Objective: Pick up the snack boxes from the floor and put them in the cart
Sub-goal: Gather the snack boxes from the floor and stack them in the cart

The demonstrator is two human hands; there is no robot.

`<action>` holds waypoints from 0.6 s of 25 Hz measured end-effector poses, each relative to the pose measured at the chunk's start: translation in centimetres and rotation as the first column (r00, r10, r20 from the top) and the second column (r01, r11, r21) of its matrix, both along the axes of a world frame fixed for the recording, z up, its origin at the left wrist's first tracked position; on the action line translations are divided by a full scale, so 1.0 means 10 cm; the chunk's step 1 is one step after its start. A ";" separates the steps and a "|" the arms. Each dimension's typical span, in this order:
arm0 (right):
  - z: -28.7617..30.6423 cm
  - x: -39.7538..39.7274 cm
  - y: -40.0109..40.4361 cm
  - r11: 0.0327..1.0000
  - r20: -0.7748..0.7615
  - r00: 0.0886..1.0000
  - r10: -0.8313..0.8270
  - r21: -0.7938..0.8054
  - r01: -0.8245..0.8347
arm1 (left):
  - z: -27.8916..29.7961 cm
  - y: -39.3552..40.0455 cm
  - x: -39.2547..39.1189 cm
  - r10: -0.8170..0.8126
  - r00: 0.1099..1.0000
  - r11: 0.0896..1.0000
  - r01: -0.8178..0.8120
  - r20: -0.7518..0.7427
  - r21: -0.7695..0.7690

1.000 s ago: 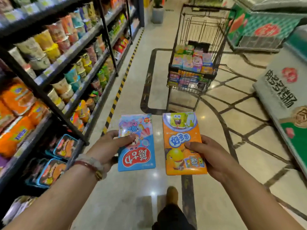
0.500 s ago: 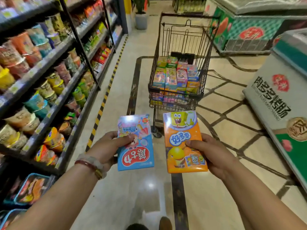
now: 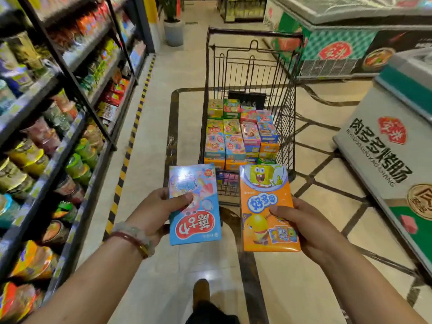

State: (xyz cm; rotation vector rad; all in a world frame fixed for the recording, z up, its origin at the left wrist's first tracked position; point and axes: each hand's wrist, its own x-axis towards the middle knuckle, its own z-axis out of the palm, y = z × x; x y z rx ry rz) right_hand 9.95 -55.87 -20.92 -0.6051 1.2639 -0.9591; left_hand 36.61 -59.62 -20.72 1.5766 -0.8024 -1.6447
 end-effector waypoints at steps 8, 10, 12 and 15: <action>-0.04 0.33 -1.01 0.996 0.029 0.997 -0.076 0.053 0.074 | -0.03 -1.43 0.21 -0.095 0.994 0.995 0.095 0.047 -0.003; -0.06 0.33 -1.20 0.995 0.033 0.996 -0.083 0.063 0.081 | -0.07 -1.68 0.20 -0.110 0.993 0.994 0.110 0.042 0.004; -0.08 0.29 -1.39 0.993 0.032 0.995 -0.098 0.074 0.096 | -0.12 -1.92 0.17 -0.120 0.993 0.993 0.119 0.020 0.010; -0.12 0.15 -1.76 0.992 0.044 0.995 -0.093 0.086 0.089 | -0.20 -2.28 0.09 -0.132 0.991 0.991 0.132 -0.012 0.016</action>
